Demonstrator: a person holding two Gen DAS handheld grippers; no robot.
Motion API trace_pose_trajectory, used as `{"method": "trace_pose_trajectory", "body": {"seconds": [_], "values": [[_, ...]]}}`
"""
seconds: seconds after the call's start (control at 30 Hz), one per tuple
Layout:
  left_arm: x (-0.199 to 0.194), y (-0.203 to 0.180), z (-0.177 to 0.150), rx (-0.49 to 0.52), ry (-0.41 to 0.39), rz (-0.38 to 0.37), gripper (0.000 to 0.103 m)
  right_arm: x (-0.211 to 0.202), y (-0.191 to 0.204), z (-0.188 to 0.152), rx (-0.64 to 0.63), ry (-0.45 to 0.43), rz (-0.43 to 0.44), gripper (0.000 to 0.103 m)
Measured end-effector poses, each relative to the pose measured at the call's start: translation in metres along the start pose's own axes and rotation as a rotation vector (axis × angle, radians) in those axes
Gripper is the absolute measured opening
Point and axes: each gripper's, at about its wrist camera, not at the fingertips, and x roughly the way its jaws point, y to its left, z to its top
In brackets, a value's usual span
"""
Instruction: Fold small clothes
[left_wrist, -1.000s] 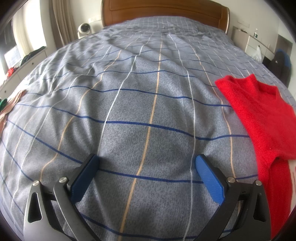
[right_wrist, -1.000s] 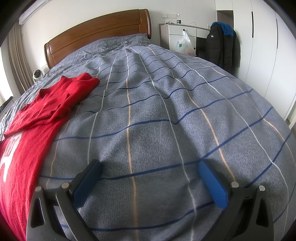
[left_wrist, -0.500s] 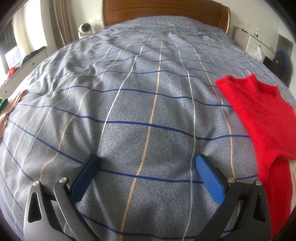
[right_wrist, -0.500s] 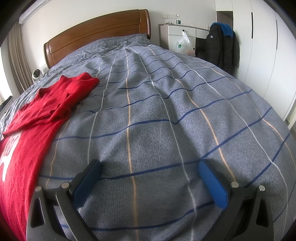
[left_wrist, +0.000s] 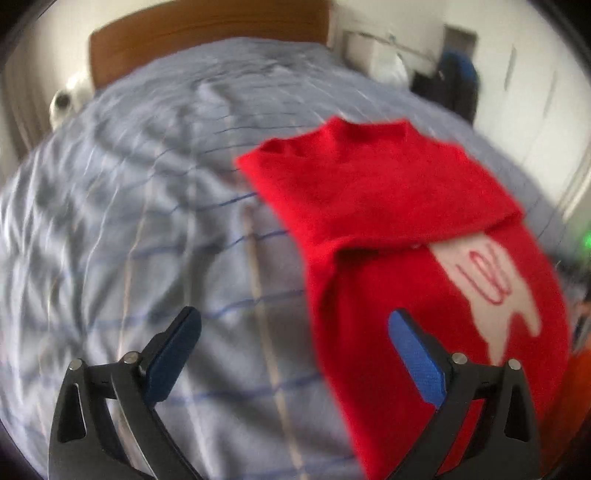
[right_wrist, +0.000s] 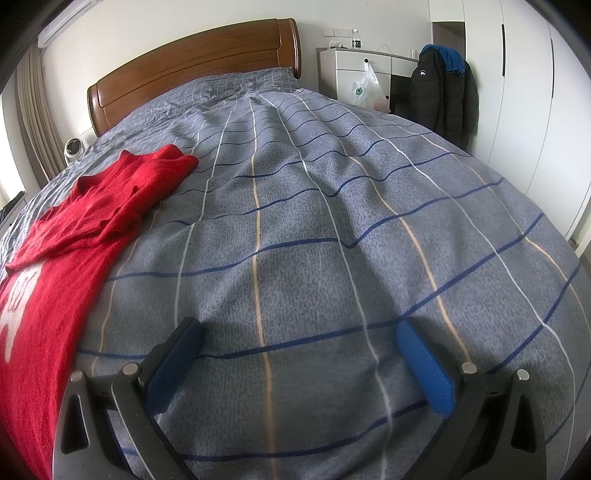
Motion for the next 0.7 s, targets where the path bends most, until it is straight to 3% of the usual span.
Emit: {"method": "trace_pose_trajectory", "body": {"seconds": [0.07,0.1,0.17,0.2,0.23,0.3,0.4,0.57,0.6,0.63,0.7], "values": [[0.011,-0.006,0.011,0.022,0.006,0.059,0.097,0.0,0.0,0.0,0.0,0.0,0.0,0.103],[0.016,-0.006,0.017,0.016,0.006,0.098,0.088,0.0,0.0,0.0,-0.001,0.0,0.0,0.103],[0.024,-0.001,0.022,-0.023,0.006,0.135,0.059,0.0,0.0,0.0,-0.001,0.0,0.0,0.103],[0.027,0.005,0.019,-0.056,0.002,0.09,0.032,0.0,0.0,0.0,0.0,0.0,0.0,0.103],[0.027,0.006,0.013,-0.07,-0.009,0.063,0.015,0.0,0.0,0.0,-0.001,0.0,0.0,0.103],[0.027,-0.002,0.001,-0.033,-0.033,0.091,0.009,0.0,0.0,0.0,0.0,0.0,0.001,0.103],[0.023,-0.01,-0.008,-0.01,-0.05,0.14,0.008,0.0,0.0,0.0,0.0,0.0,0.001,0.103],[0.016,-0.001,-0.014,-0.095,-0.049,0.12,0.018,0.0,0.0,0.0,0.0,0.0,0.0,0.103],[0.012,0.0,-0.016,-0.109,-0.05,0.13,0.034,0.0,0.0,0.0,0.0,0.0,-0.001,0.103],[0.009,0.001,-0.018,-0.123,-0.051,0.147,0.06,0.0,0.0,0.0,0.0,0.0,-0.001,0.103],[-0.002,0.008,-0.027,-0.174,-0.053,0.19,0.089,0.0,0.0,0.0,0.0,0.0,0.0,0.103]]}}
